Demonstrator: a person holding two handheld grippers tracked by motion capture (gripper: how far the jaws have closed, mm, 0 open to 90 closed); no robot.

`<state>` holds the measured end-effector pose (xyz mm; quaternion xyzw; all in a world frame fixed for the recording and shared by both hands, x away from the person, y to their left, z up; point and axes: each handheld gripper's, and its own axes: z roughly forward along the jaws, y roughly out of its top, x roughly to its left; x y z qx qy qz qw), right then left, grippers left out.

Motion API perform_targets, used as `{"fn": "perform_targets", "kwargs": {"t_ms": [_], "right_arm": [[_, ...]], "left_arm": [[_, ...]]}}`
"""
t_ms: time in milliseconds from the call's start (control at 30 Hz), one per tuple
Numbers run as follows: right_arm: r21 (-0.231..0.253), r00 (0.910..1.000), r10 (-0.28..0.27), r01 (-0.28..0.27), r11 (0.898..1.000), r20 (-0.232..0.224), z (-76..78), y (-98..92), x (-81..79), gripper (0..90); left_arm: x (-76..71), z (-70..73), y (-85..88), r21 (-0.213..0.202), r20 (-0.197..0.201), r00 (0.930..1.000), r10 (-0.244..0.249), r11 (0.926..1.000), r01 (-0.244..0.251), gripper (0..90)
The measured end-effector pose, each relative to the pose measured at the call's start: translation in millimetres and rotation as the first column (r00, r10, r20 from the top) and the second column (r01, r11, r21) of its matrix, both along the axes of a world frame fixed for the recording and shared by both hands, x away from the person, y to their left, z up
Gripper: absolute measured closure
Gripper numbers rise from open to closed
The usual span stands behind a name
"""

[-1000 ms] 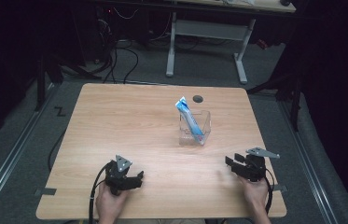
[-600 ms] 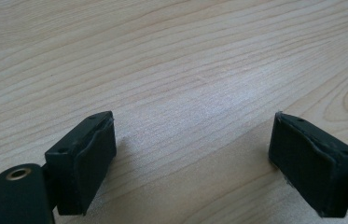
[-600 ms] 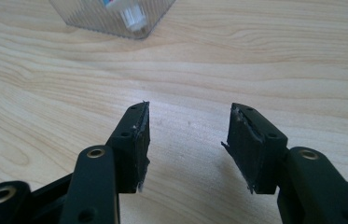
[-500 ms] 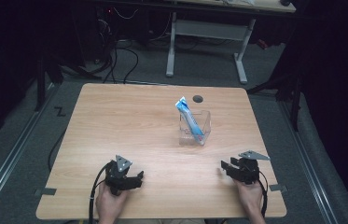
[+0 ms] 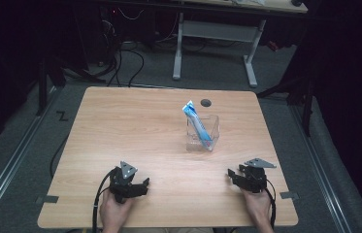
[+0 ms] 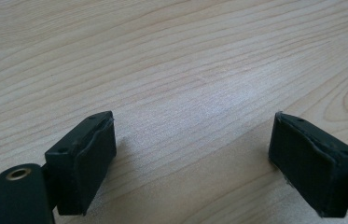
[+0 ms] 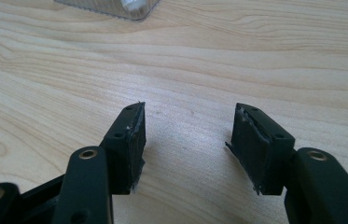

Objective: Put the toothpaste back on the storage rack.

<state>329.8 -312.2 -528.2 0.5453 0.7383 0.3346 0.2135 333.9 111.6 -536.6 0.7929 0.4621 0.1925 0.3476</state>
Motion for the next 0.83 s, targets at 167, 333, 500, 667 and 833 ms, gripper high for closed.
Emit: {"fn": "perform_targets", "kwargs": {"t_ms": [167, 333, 500, 667, 833], "right_arm": [[-0.061, 0.9996, 0.013, -0.012, 0.998, 0.026, -2.3, 6.3, -1.5, 41.4], [-0.063, 0.9995, 0.017, -0.016, 0.998, 0.025, -2.5, 7.1, -1.3, 39.7], [-0.062, 0.9996, 0.019, -0.018, 0.998, 0.022, -2.6, 8.4, -1.2, 37.1], [-0.062, 0.9996, 0.018, -0.017, 0.998, 0.021, -2.5, 8.6, -1.1, 36.7], [-0.061, 0.9996, 0.021, -0.020, 0.998, 0.020, -2.5, 8.6, -1.0, 36.0]], "left_arm": [[0.0, 0.0, 0.0, 0.000, 0.000, 1.0000, 0.000, 1.0000, 0.000, 15.3], [-0.1, 0.0, 0.0, 0.000, 0.000, 1.0000, 0.001, 1.0000, -0.001, 15.3], [-0.2, 0.0, 0.1, -0.001, 0.000, 1.0000, 0.001, 1.0000, -0.001, 15.3], [-0.2, 0.0, 0.1, -0.001, 0.000, 1.0000, 0.001, 1.0000, -0.001, 15.3], [-0.2, 0.0, 0.1, -0.001, 0.000, 1.0000, 0.001, 1.0000, -0.001, 15.3]]}}
